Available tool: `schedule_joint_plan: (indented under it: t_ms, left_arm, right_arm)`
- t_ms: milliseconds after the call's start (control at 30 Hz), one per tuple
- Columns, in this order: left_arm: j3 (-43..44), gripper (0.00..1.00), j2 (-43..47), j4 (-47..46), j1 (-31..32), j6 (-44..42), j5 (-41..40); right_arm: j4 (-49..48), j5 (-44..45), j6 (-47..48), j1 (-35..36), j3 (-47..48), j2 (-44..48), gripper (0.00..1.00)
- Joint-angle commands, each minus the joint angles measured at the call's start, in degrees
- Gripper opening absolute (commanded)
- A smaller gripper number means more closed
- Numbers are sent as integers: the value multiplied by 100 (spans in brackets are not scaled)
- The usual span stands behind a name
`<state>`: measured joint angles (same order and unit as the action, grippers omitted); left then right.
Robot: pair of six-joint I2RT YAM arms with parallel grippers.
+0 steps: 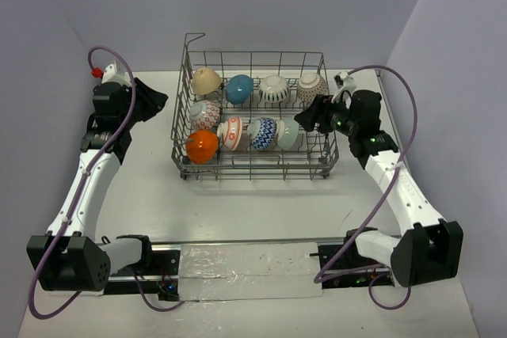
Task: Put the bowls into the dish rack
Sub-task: Reset both arms
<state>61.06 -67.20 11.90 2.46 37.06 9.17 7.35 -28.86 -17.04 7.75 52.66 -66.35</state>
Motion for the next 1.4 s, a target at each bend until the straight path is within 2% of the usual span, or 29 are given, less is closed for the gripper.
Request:
schedule_joint_plan:
  t_ms: [0, 300, 667, 900, 967, 1133, 1367]
  left_arm:
    - [20, 40, -21, -135, 70, -76, 67]
    - [73, 40, -92, -74, 299, -155, -3]
    - [64, 40, 356, -127, 439, -199, 85]
    - [47, 40, 567, -179, 457, -94, 287]
    - [55, 40, 585, -162, 457, -94, 279]
    - [64, 40, 576, -136, 466, -120, 217]
    - [64, 40, 568, -135, 492, -129, 182]
  right_arm:
    - [160, 143, 148, 69, 402, 411, 70]
    - [363, 556, 210, 122, 227, 983, 70]
    - [600, 1910, -45, 139, -739, 2274, 71]
    - [1400, 2490, -89, 183, -696, 2767, 73]
    - [1514, 2674, -115, 436, -714, 2724, 74]
    - [1681, 3885, -212, 1289, -723, 2416, 77]
    - [1822, 4582, -230, 2055, -687, 2354, 82]
